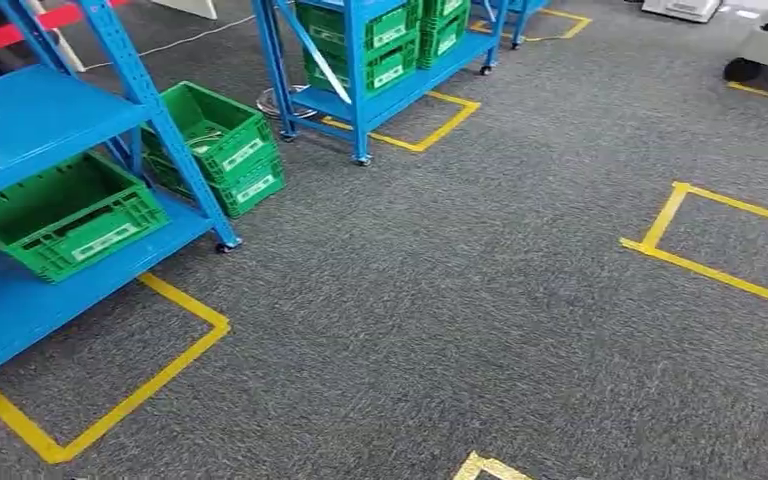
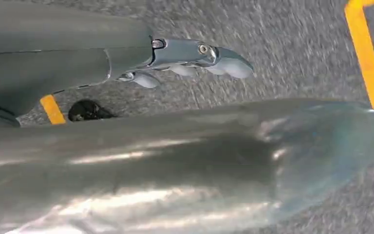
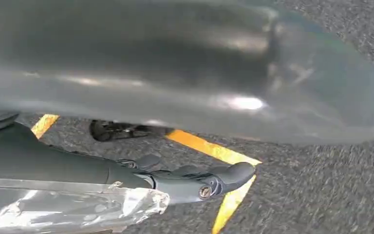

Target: Take the parts from the cabinet and place them on the table.

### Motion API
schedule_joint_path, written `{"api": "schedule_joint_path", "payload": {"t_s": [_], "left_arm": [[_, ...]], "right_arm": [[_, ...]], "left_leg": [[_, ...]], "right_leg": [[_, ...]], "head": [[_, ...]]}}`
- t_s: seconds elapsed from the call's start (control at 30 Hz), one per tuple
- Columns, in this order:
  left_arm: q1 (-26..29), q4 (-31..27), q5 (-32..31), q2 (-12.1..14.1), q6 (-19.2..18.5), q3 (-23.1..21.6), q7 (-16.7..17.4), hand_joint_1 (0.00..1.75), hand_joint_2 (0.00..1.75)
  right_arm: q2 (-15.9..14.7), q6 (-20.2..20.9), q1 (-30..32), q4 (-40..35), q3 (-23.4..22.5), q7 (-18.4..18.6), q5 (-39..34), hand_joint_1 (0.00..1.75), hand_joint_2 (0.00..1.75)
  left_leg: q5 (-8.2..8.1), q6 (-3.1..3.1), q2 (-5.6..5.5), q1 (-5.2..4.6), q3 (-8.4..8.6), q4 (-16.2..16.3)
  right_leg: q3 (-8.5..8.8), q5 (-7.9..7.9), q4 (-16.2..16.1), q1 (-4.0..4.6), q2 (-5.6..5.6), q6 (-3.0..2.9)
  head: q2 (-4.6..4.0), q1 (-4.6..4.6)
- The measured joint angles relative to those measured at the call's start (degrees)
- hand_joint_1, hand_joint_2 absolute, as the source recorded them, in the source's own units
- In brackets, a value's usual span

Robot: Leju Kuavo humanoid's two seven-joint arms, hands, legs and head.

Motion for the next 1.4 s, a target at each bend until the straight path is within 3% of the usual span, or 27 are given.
{"api": "schedule_joint_path", "payload": {"t_s": [0.03, 0.07, 0.2, 0.23, 0.3, 0.37, 0.4, 0.43, 0.5, 0.53, 0.57, 0.7, 0.73, 0.77, 0.8, 0.87, 0.9, 0.93, 1.0, 1.03, 1.07, 1.1, 1.2, 1.23, 1.27, 1.3, 1.4], "left_arm": [[-0.06, 0.0, -0.07, 0.0, -0.02, 0.0, 0.0, 0.0, 0.0], [-0.19, 0.0, -0.11, 0.04, 0.0, 0.0, 0.0, 0.0, 0.0], [0.44, 0.02, -0.46, 0.06, 0.02, 0.0, -0.02, 0.0, 0.0], [0.55, 0.02, -0.48, 0.09, 0.07, 0.02, -0.02, 0.0, 0.0], [0.17, 0.02, -0.55, 0.06, 0.07, 0.02, -0.04, 0.0, 0.0], [-0.03, 0.02, -0.59, 0.06, 0.04, 0.02, -0.04, 0.0, 0.0], [0.08, 0.02, -0.7, 0.02, 0.04, 0.02, -0.04, 0.0, 0.0], [0.2, 0.02, -0.72, 0.02, 0.04, 0.04, -0.04, 0.0, 0.0], [0.26, 0.02, -0.72, 0.02, 0.04, 0.07, -0.04, 0.0, 0.0], [0.2, 0.02, -0.72, 0.04, 0.05, 0.07, -0.11, 0.0, 0.0], [0.07, 0.02, -0.74, 0.04, 0.04, 0.07, -0.13, 0.0, 0.0], [0.06, 0.02, -0.94, 0.11, 0.0, 0.07, -0.15, 0.0, 0.0], [0.18, 0.02, -0.94, 0.09, 0.0, 0.07, -0.15, 0.0, 0.0], [0.17, 0.02, -0.92, 0.09, 0.0, 0.11, -0.2, 0.0, 0.0], [0.08, 0.02, -0.87, 0.07, -0.02, 0.11, -0.2, 0.0, 0.0], [-0.05, 0.02, -0.87, 0.04, -0.11, 0.11, -0.26, 0.0, 0.0], [0.01, 0.02, -0.87, 0.06, -0.15, 0.11, -0.28, 0.0, 0.0], [0.1, 0.02, -0.85, 0.11, -0.24, 0.13, -0.31, 0.0, 0.0], [0.2, 0.02, -0.79, 0.11, -0.46, 0.17, -0.33, 0.0, 0.0], [0.18, 0.02, -0.79, 0.11, -0.5, 0.2, -0.35, 0.0, 0.0], [0.16, 0.02, -0.79, 0.13, -0.55, 0.2, -0.46, 0.0, 0.0], [0.02, 0.02, -0.79, 0.2, -0.57, 0.2, -0.48, 0.0, 0.0], [0.44, 0.02, -0.79, 0.26, -1.05, 0.22, -0.66, 0.0, 0.0], [0.53, 0.02, -0.79, 0.44, -1.05, 0.24, -0.66, 0.0, 0.0], [0.57, 0.02, -0.79, 0.37, -1.09, 0.26, -0.74, 0.0, 0.0], [0.32, 0.02, -0.79, 0.37, -1.11, 0.26, -0.74, 0.0, 0.0], [0.06, 0.02, -0.81, 0.28, -1.2, 0.24, -0.77, 0.0, 0.0]], "right_arm": [[-0.02, 0.0, 0.01, 0.0, 0.0, 0.0, 0.04, 0.0, 0.0], [0.0, 0.0, 0.04, 0.02, 0.0, 0.07, 0.13, 0.0, 0.0], [-0.07, 0.0, -0.14, 0.0, 0.0, 0.13, 0.57, 0.0, 0.0], [-0.13, -0.02, -0.19, -0.02, -0.02, 0.09, 0.59, 0.0, 0.0], [-0.15, -0.02, -0.05, -0.02, -0.02, 0.04, 0.74, 0.0, 0.0], [-0.15, -0.02, 0.26, -0.02, -0.02, 0.04, 0.85, 0.0, 0.0], [-0.17, -0.02, 0.29, -0.02, -0.02, 0.07, 0.87, 0.0, 0.0], [-0.17, -0.02, 0.24, -0.02, -0.02, 0.04, 0.9, 0.0, 0.0], [-0.15, -0.02, 0.07, -0.02, 0.0, 0.04, 0.96, 0.0, 0.0], [-0.15, -0.02, -0.02, -0.02, 0.0, 0.04, 1.01, 0.0, 0.0], [-0.15, -0.02, -0.04, -0.02, 0.0, 0.04, 1.01, 0.0, 0.0], [-0.15, -0.02, -0.29, -0.02, 0.0, 0.04, 1.03, 0.0, 0.0], [-0.15, -0.02, -0.37, -0.02, 0.0, 0.04, 1.05, 0.0, 0.0], [-0.15, -0.02, -0.4, -0.02, 0.0, -0.02, 1.09, 0.0, 0.0], [-0.15, -0.04, -0.32, -0.02, 0.0, -0.02, 1.14, 0.0, 0.0], [-0.15, -0.04, 0.01, -0.02, 0.0, 0.0, 1.2, 0.0, 0.0], [-0.15, -0.04, 0.1, -0.02, 0.0, 0.0, 1.29, 0.0, 0.0], [-0.13, -0.04, 0.13, -0.02, 0.0, 0.0, 1.36, 0.0, 0.0], [-0.13, -0.15, 0.08, -0.02, 0.0, 0.0, 1.38, 0.0, 0.0], [-0.13, -0.15, 0.06, -0.02, 0.0, -0.02, 1.4, 0.0, 0.0], [-0.09, -0.15, 0.09, -0.02, 0.0, -0.02, 1.44, 0.0, 0.0], [0.09, -0.13, 0.07, -0.02, 0.02, -0.04, 1.53, 0.0, 0.0], [0.11, -0.15, 0.02, -0.02, 0.0, -0.02, 1.62, 0.0, 0.0], [0.33, -0.15, 0.0, -0.02, 0.0, -0.02, 1.66, 0.0, 0.0], [0.28, -0.18, -0.09, -0.04, 0.0, -0.04, 1.64, 0.0, 0.0], [0.3, -0.17, -0.01, -0.04, 0.0, -0.04, 1.66, 0.0, 0.0], [0.33, -0.17, 0.37, -0.02, 0.0, -0.02, 1.68, 0.0, 0.0]], "left_leg": [[-0.08, -0.37, -0.74, 0.12, -0.02, 0.12], [-0.19, -0.88, -1.42, -0.21, -0.38, 0.6], [0.86, -2.41, -3.86, 0.39, -1.25, 0.05], [0.25, -2.44, -2.24, 0.29, -1.52, 0.54], [-3.9, -2.91, 2.37, -0.02, -4.59, 6.79], [-7.64, -3.09, 3.55, 0.02, -8.84, 15.8], [-7.92, -3.09, 3.65, 0.04, -9.8, 17.93], [-6.87, -3.04, 3.7, 0.04, -9.24, 17.2], [-2.47, -2.73, 4.28, -0.04, -4.96, 9.56], [-0.47, -2.39, 6.23, -0.29, -1.96, 4.42], [-0.29, -2.05, 9.96, -0.72, -0.08, 1.21], [-0.43, -0.95, 7.66, -1.07, -0.38, -0.03], [-0.05, -0.49, 6.89, -0.47, 0.03, -0.43], [0.01, -0.32, 6.39, -0.35, 0.03, -0.45], [0.12, 0.03, 5.61, -0.3, -0.07, -0.44], [0.18, 0.17, 3.96, -0.3, -0.29, -0.42], [0.21, 0.17, 3.13, -0.31, -0.3, -0.42], [0.23, 0.16, 2.32, -0.31, -0.27, -0.4], [0.32, -0.03, 0.46, -0.21, -0.11, -0.34], [0.32, -0.22, -0.33, -0.13, -0.08, -0.28], [0.36, -0.57, -0.97, -0.15, -0.25, -0.16], [0.29, -0.92, -1.74, -0.42, -0.68, 0.4], [1.25, -2.24, -3.57, 0.11, -1.37, -0.2], [1.09, -2.4, -3.32, 0.11, -1.57, -0.03], [0.05, -2.7, 0.52, -0.33, -2.04, 1.08], [-1.98, -2.94, 2.45, -0.32, -3.53, 4.04], [-7.61, -3.34, 3.67, -0.17, -9.75, 17.29]], "right_leg": [[2.13, 2.16, -4.75, -0.43, 2.34, 0.2], [2.83, 1.35, -6.68, -0.7, 4.9, 0.25], [2.92, 1.96, -6.75, -0.29, 2.54, -1.52], [3.05, 2.18, -6.97, -0.43, 1.7, -1.89], [2.97, 2.25, -7.1, -0.16, 0.18, -2.46], [2.87, 2.13, -7.1, 0.1, -1.82, -2.65], [2.85, 2.08, -7.09, 0.16, -2.73, -2.72], [2.87, 2.06, -7.09, 0.17, -3.44, -2.74], [3.07, 1.97, -7.09, 0.2, -4.76, -2.7], [3.27, 1.86, -7.09, 0.21, -5.34, -2.53], [3.39, 1.7, -7.06, 0.51, -5.83, -2.3], [4.13, 1.35, -7.41, 0.92, -8.54, -1.22], [3.7, 0.87, -7.2, 0.68, -7.7, -0.65], [3.31, -0.39, -5.43, 0.59, -4.27, -0.28], [1.6, -2.55, -1.53, 0.44, -2.26, -0.11], [-3.04, -6.52, 7.97, 0.39, -1.22, 0.13], [-4.53, -7.04, 10.59, 0.39, -1.19, 0.14], [-4.79, -6.23, 10.56, 0.38, -1.19, 0.1], [-1.56, -1.14, 3.0, 0.22, -0.77, -0.02], [0.86, 1.37, -2.12, 0.01, 0.53, -0.02], [2.46, 1.92, -5.79, -0.55, 4.35, 0.08], [2.79, 1.44, -6.98, -0.78, 5.21, -0.16], [2.92, 1.85, -6.46, -0.18, 3.32, -1.37], [2.97, 2.15, -6.85, -0.52, 2.39, -1.84], [3.02, 2.25, -6.94, -0.45, 1.75, -2.15], [2.99, 2.21, -6.95, -0.31, 0.9, -2.52], [2.9, 2.0, -6.95, -0.04, -2.23, -2.84]], "head": [[0.0, 0.02], [0.0, 0.09], [0.0, 0.02], [0.0, 0.0], [0.0, -0.63], [0.0, -0.61], [0.0, -0.63], [0.0, -0.65], [0.0, -0.66], [0.0, -0.66], [0.0, -0.7], [0.0, -0.55], [0.0, -0.55], [0.0, -0.15], [0.0, 0.04], [0.0, 0.2], [0.0, 0.17], [0.0, 0.2], [0.0, 0.15], [0.0, 0.2], [0.0, 0.24], [0.0, 0.07], [0.0, 0.09], [0.0, 0.15], [0.0, -0.29], [0.0, -0.79], [0.0, -0.74]]}}
